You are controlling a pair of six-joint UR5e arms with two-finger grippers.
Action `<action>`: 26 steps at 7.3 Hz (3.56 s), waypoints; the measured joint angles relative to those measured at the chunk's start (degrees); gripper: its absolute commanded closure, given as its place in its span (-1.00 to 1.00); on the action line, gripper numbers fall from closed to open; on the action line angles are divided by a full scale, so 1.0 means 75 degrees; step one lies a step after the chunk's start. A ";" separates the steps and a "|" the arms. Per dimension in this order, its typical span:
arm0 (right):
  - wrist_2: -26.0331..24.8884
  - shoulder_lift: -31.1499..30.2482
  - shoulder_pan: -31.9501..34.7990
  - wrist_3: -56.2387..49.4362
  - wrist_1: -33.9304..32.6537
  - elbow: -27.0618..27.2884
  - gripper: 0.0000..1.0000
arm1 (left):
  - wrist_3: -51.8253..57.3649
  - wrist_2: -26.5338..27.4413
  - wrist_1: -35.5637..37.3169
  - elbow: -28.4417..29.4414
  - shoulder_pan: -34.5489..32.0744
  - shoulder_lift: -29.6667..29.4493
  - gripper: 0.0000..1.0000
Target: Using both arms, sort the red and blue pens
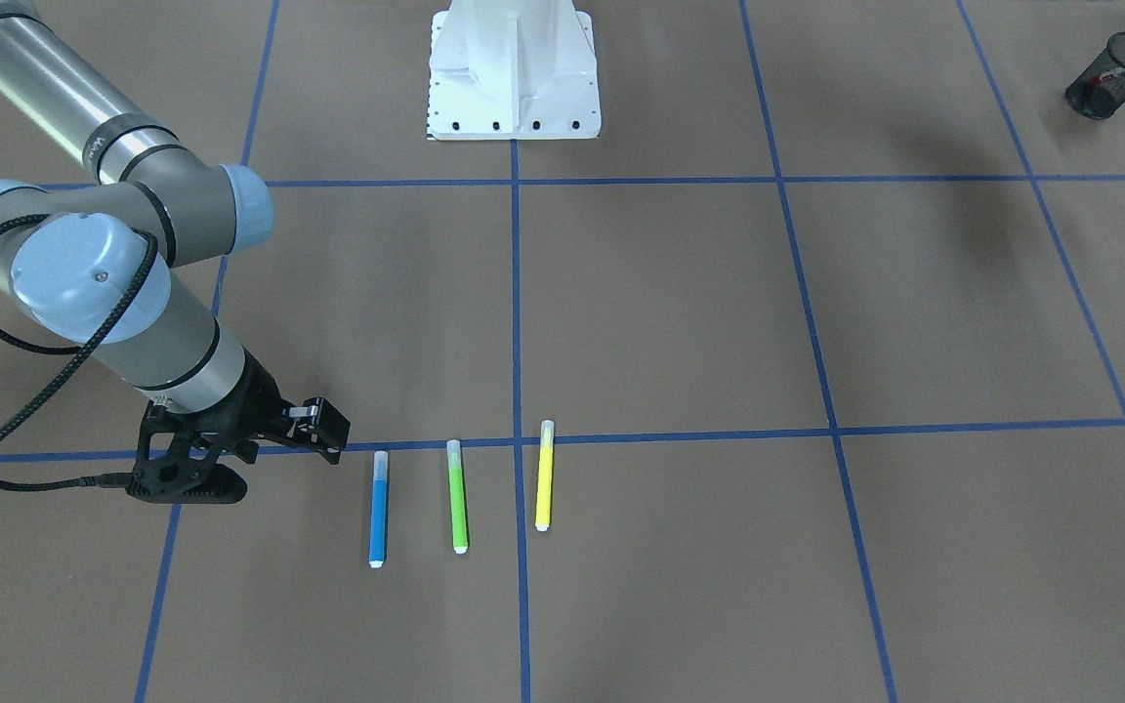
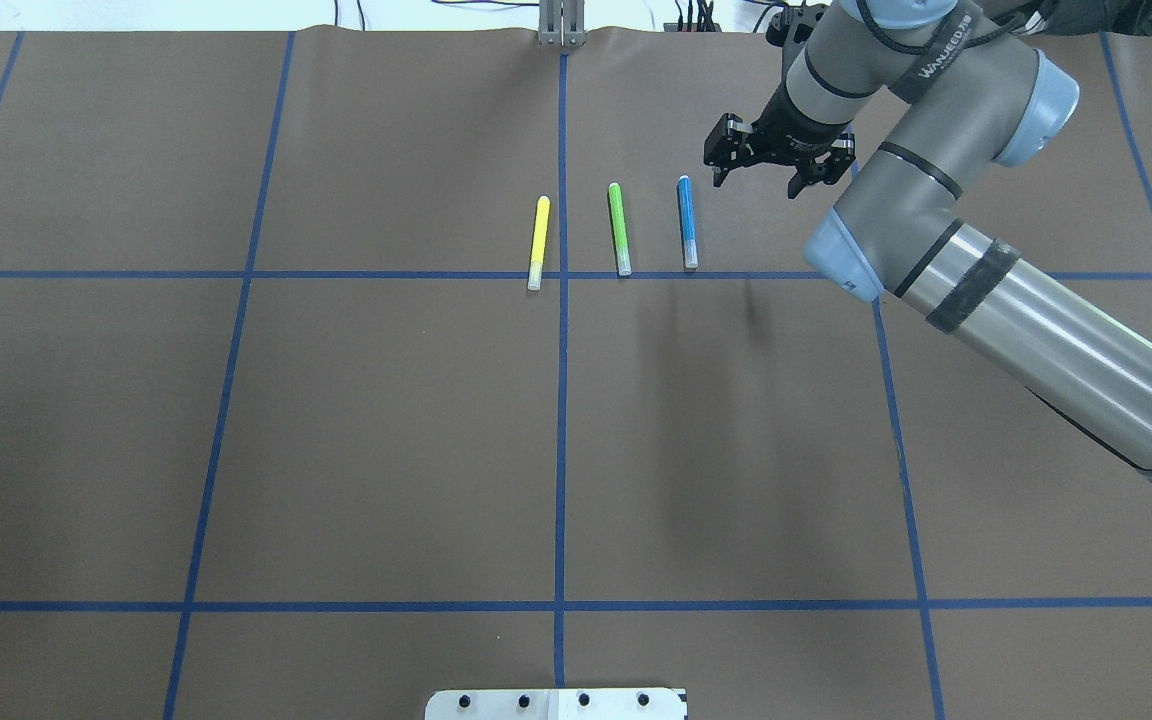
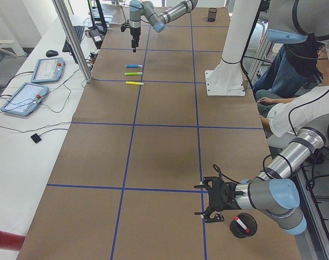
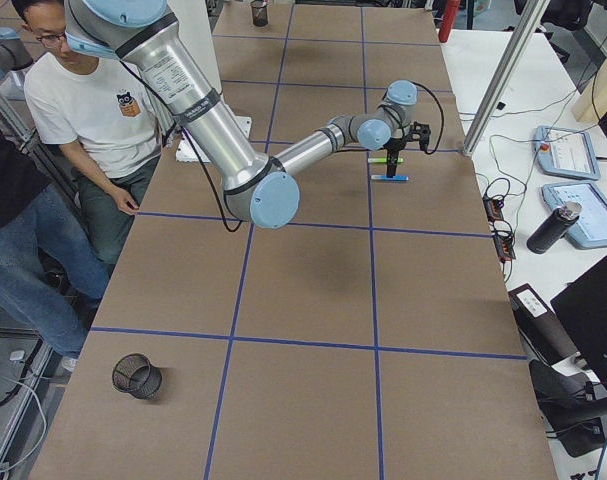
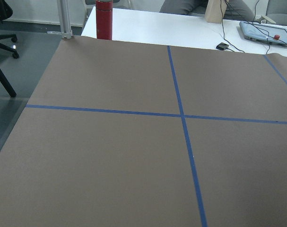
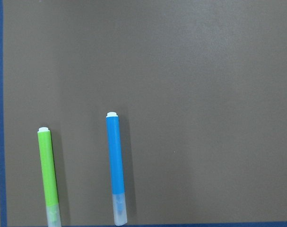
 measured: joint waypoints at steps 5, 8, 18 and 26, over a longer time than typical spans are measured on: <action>0.1196 0.0988 -0.0005 -0.0504 -0.0020 -0.2007 -0.67 | -0.0925 -0.0075 0.4358 -0.0894 0.1569 -0.2960 -1.00; 0.1546 0.1544 -0.0065 -0.1512 -0.0039 -0.3190 -0.51 | -0.2336 -0.0068 0.4822 -0.0822 0.2744 -0.4059 -1.00; 0.1856 0.2561 -0.0154 -0.2256 -0.0007 -0.4905 -0.10 | -0.2797 -0.0045 0.4854 -0.0923 0.3051 -0.4174 -1.00; 0.1726 0.2585 -0.0253 -0.2259 0.0029 -0.5014 1.00 | -0.2780 -0.0083 0.4852 -0.0994 0.3014 -0.4144 -1.00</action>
